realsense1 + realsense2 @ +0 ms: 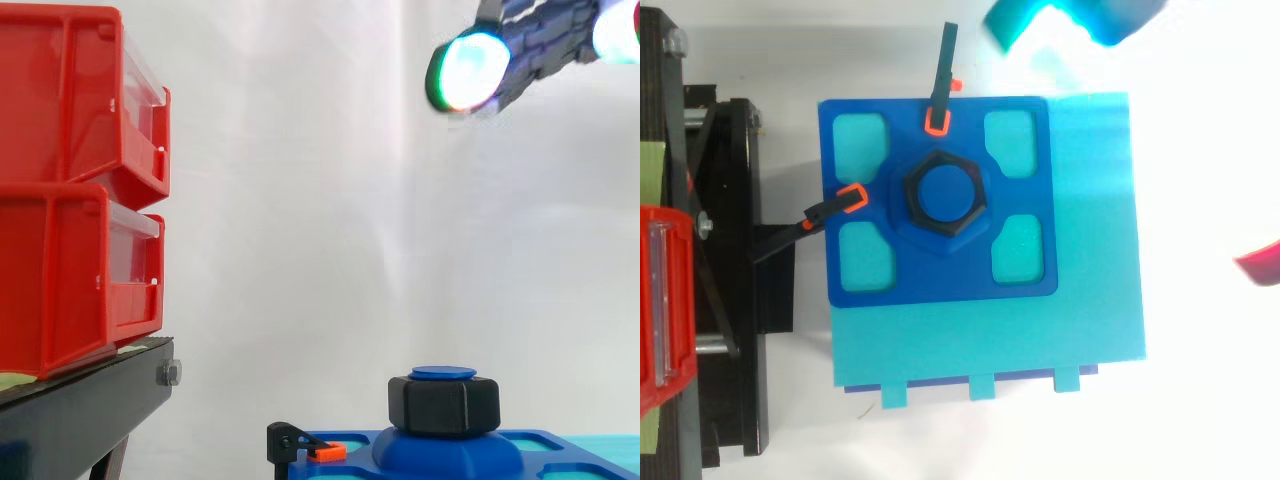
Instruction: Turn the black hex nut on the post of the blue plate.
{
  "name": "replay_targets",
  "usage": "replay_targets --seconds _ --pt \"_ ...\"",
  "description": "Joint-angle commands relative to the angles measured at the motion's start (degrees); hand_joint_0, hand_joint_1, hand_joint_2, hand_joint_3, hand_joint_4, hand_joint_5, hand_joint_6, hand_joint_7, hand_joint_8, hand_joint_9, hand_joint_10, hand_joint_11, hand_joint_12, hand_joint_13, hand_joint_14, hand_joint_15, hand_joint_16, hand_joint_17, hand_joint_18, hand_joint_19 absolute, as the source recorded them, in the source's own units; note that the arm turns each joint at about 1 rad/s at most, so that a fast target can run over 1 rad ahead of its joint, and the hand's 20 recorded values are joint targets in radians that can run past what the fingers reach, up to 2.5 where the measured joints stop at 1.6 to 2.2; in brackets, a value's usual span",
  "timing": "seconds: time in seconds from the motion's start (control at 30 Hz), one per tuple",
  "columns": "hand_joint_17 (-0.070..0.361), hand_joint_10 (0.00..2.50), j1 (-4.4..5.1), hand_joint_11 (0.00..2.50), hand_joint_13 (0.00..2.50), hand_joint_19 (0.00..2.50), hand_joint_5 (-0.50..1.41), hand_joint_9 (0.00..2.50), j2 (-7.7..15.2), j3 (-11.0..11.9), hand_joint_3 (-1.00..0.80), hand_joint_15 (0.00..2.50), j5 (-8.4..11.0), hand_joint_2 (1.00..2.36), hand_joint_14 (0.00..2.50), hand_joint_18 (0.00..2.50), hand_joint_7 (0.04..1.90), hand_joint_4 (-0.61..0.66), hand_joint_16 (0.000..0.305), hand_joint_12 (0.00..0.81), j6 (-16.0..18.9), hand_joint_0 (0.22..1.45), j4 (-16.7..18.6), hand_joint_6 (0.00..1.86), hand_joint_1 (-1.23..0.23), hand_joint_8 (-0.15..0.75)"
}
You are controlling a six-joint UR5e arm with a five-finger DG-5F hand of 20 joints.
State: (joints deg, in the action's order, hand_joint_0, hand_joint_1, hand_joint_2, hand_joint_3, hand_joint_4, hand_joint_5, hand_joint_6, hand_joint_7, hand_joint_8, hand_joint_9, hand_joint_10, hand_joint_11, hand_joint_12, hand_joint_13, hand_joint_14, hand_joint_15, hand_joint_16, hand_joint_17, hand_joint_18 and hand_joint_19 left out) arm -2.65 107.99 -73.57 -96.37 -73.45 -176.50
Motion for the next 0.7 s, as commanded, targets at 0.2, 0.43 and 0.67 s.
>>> replay_targets --seconds 0.2,0.43,0.67 --pt "0.114 0.00 -0.60 0.00 0.40 0.29 -0.25 0.30 -3.9 -13.4 -0.50 0.12 6.37 1.00 0.00 0.41 0.75 0.18 0.051 0.375 11.9 0.46 6.7 0.50 -0.57 0.261" --pt "0.112 0.00 -0.87 0.00 0.40 0.30 -0.25 0.31 -3.9 -13.4 -0.50 0.12 11.99 1.00 0.00 0.41 0.75 0.18 0.050 0.372 23.2 0.46 3.1 0.50 -0.56 0.260" --pt "0.110 0.00 -0.69 0.00 0.41 0.30 -0.25 0.32 -3.9 -13.3 -0.50 0.12 14.10 1.00 0.00 0.41 0.75 0.18 0.049 0.369 34.2 0.47 0.9 0.50 -0.55 0.258"
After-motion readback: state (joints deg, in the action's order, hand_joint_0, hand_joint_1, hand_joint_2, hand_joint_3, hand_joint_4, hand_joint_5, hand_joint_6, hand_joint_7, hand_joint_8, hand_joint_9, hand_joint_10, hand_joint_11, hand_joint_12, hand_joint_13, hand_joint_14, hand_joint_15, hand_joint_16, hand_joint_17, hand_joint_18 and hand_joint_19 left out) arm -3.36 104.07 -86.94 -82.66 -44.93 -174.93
